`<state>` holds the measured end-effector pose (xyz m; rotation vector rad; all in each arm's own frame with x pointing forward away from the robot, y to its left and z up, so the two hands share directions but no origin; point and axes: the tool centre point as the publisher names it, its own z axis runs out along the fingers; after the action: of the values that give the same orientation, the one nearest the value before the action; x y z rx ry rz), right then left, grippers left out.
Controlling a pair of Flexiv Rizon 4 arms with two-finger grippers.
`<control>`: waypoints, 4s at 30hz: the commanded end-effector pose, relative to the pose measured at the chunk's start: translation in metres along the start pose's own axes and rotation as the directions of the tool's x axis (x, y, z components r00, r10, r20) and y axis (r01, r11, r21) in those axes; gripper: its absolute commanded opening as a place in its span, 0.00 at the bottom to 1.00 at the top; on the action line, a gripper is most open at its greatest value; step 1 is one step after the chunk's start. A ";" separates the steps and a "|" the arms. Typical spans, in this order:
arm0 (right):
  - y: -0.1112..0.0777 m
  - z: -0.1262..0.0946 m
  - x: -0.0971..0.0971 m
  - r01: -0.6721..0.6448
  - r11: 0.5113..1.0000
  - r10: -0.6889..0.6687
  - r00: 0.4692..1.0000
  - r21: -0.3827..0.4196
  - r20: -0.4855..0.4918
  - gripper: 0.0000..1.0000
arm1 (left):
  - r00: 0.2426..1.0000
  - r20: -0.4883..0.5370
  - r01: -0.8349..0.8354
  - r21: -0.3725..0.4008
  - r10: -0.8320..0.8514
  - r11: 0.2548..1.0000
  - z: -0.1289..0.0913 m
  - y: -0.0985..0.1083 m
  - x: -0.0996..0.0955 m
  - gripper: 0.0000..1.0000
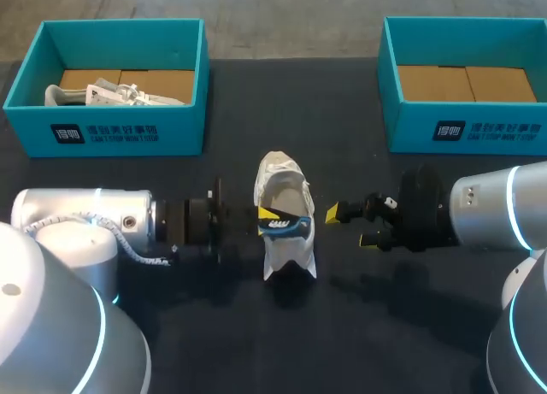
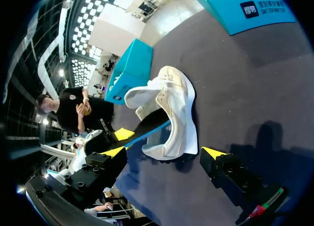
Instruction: Take the shoe out of the shoebox, open the shoe tongue, remove and reinsert the insole, then place the shoe into the shoebox
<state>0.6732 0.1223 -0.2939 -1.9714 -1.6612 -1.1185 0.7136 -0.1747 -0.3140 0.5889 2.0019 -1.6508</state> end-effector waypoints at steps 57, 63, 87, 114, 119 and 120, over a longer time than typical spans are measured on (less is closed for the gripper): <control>-0.001 -0.002 0.000 -0.001 1.000 0.001 1.000 0.001 -0.002 1.00 | 0.995 -0.041 -0.096 -0.095 0.092 0.991 0.018 0.024 -0.006 0.00; -0.001 -0.002 0.000 -0.001 1.000 0.001 1.000 0.001 -0.002 1.00 | 0.995 -0.042 -0.098 -0.118 0.094 0.988 0.022 0.033 -0.010 0.00; -0.001 -0.002 0.000 -0.001 1.000 0.001 1.000 0.001 -0.002 1.00 | 0.995 -0.043 -0.096 -0.106 0.092 0.990 0.002 0.003 0.001 0.15; -0.001 -0.002 0.000 -0.001 1.000 0.001 1.000 0.001 -0.002 1.00 | 0.985 -0.113 -0.147 -0.174 0.129 0.974 0.021 0.047 -0.010 0.15; -0.001 -0.002 0.000 -0.001 1.000 0.001 1.000 0.001 -0.002 1.00 | 0.987 -0.087 -0.145 -0.159 0.133 0.976 0.014 0.031 -0.012 0.44; -0.001 -0.002 0.000 -0.001 1.000 0.001 1.000 0.001 -0.002 1.00 | 0.988 -0.083 -0.145 -0.156 0.133 0.977 0.013 0.029 -0.011 0.43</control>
<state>0.6732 0.1223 -0.2939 -1.9713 -1.6612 -1.1185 0.7500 -0.1895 -0.3373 0.7278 2.0796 -1.3909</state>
